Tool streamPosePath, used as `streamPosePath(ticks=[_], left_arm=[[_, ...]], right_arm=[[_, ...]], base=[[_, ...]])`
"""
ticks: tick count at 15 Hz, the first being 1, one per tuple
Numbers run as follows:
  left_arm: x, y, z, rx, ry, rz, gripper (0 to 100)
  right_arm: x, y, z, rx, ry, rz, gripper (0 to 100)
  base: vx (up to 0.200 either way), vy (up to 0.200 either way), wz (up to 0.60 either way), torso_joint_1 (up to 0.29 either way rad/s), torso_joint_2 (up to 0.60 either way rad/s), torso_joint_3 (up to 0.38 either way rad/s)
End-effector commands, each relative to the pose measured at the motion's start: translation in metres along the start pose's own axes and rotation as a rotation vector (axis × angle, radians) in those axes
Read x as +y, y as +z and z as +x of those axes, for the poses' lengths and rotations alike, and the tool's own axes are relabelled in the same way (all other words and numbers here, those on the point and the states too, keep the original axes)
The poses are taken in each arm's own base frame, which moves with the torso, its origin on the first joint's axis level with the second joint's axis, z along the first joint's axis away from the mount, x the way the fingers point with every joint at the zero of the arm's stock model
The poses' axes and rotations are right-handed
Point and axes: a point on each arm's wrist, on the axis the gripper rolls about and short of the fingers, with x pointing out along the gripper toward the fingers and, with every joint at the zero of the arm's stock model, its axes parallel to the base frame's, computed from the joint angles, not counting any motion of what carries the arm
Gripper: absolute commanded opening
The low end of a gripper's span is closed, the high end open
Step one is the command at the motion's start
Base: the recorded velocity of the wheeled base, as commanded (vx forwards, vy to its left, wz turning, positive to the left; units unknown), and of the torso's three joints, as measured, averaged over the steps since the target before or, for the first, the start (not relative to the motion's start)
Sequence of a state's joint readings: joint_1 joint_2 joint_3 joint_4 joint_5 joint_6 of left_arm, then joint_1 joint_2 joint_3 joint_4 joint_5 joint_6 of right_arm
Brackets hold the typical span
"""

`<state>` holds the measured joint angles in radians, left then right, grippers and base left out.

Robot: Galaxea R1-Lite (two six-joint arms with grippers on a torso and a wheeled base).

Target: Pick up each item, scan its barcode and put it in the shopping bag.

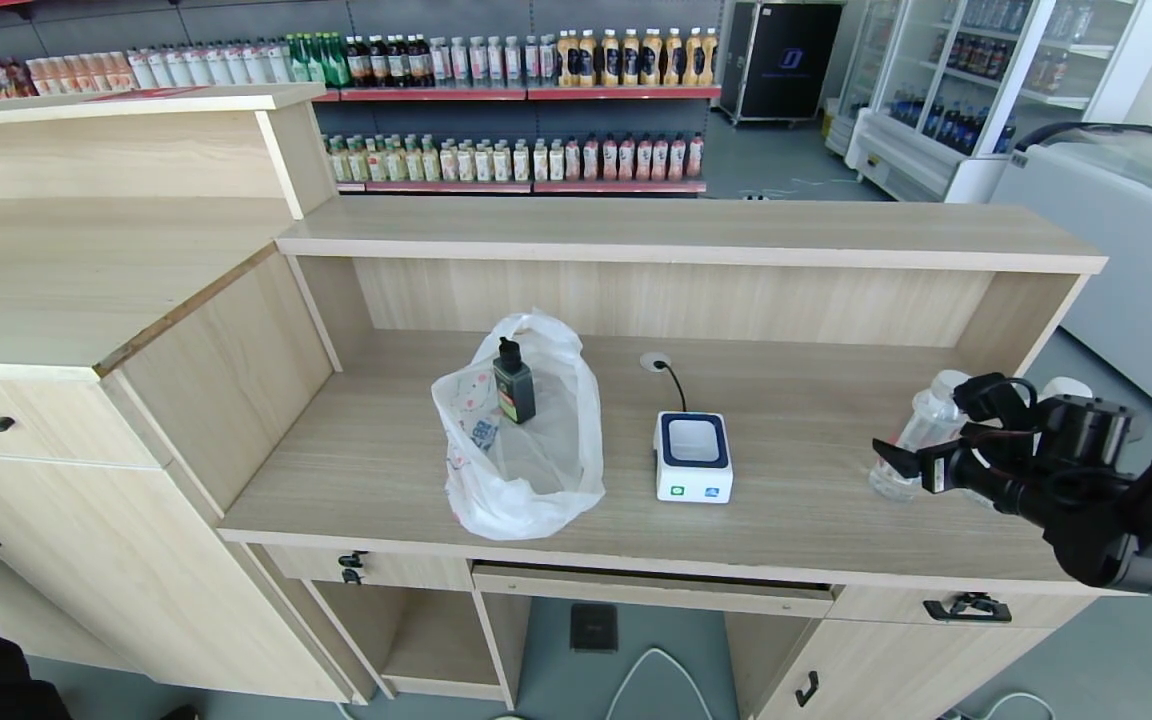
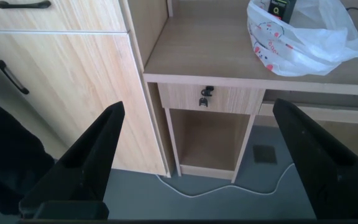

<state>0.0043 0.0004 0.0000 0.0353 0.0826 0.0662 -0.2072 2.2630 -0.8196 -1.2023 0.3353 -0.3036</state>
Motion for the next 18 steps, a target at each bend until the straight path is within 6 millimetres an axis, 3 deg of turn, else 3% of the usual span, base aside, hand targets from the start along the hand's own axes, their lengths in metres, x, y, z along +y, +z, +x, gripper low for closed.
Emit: streamPosePath(ticks=[1, 10, 11, 18], left_arm=[[0.000, 0.000, 0.000, 0.000, 0.001, 0.000, 100], [0.000, 0.000, 0.000, 0.000, 0.001, 0.000, 100], [0.000, 0.000, 0.000, 0.000, 0.001, 0.000, 100], [0.000, 0.000, 0.000, 0.000, 0.001, 0.000, 100]], right_arm=[[0.003, -0.003, 0.004, -0.006, 0.007, -0.002, 100], [0.011, -0.004, 0.022, -0.044, 0.023, -0.020, 100], [0.010, -0.004, 0.022, -0.047, 0.022, -0.021, 0], [0.005, -0.002, 0.025, -0.060, 0.009, -0.019, 0]], base=[[0.000, 0.000, 0.00, 0.000, 0.00, 0.000], [0.000, 0.000, 0.00, 0.000, 0.00, 0.000], [0.000, 0.000, 0.00, 0.000, 0.00, 0.000], [0.000, 0.000, 0.00, 0.000, 0.00, 0.000]])
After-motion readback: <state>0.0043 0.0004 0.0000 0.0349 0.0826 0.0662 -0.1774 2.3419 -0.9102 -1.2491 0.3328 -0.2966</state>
